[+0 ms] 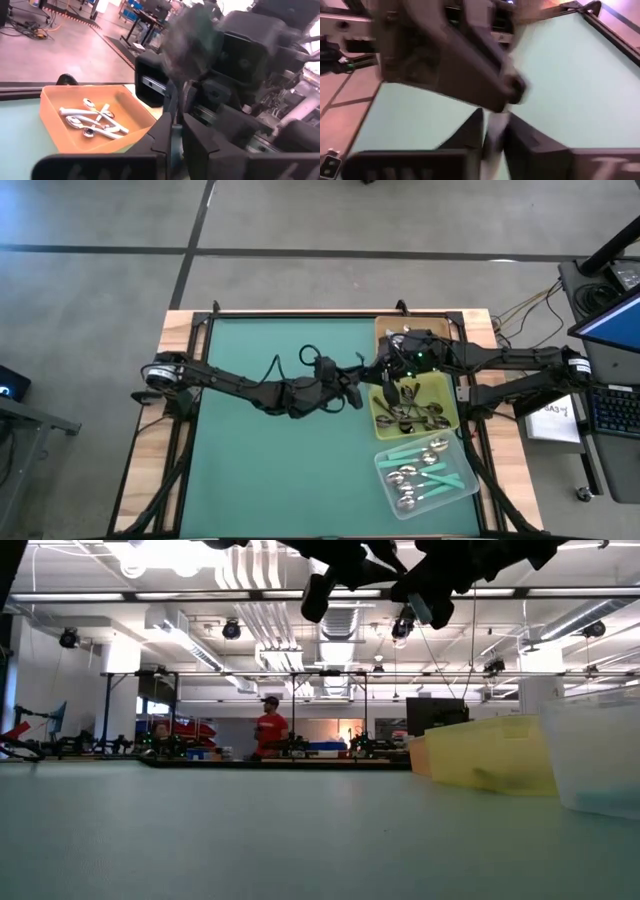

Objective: Sort silverware by color (type)
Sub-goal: Put the blue spoon into the orange bin, then return to Home Position

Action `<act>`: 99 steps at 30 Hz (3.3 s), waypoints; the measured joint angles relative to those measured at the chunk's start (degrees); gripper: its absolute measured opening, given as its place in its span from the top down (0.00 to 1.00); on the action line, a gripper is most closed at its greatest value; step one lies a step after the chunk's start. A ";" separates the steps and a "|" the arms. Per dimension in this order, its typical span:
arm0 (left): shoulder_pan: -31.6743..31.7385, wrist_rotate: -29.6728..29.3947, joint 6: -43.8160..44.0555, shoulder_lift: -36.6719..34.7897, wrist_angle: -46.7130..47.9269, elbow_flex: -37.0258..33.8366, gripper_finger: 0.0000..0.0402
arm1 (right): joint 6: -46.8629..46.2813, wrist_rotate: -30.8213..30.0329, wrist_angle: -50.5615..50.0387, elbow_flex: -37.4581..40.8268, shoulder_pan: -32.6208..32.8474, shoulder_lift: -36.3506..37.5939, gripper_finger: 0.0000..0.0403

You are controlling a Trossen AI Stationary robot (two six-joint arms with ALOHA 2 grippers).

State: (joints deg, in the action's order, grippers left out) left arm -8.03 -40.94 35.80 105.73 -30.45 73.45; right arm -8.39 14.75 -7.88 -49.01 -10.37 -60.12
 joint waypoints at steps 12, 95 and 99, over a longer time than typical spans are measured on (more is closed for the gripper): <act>-0.01 0.16 -8.34 -0.04 -0.08 0.02 0.78 | 7.23 -13.41 -12.27 -4.54 -2.52 0.17 0.95; -0.17 10.48 -11.53 -1.62 9.02 0.02 0.74 | -5.59 -18.41 11.63 43.38 -21.48 53.31 0.63; -0.17 10.48 -11.97 -1.63 9.02 0.02 0.74 | -5.14 -18.88 15.95 45.61 -21.48 53.33 0.63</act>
State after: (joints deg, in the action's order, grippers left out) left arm -8.21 -30.46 23.83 104.10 -21.43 73.47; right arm -13.53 -4.13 8.07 -3.40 -31.86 -6.79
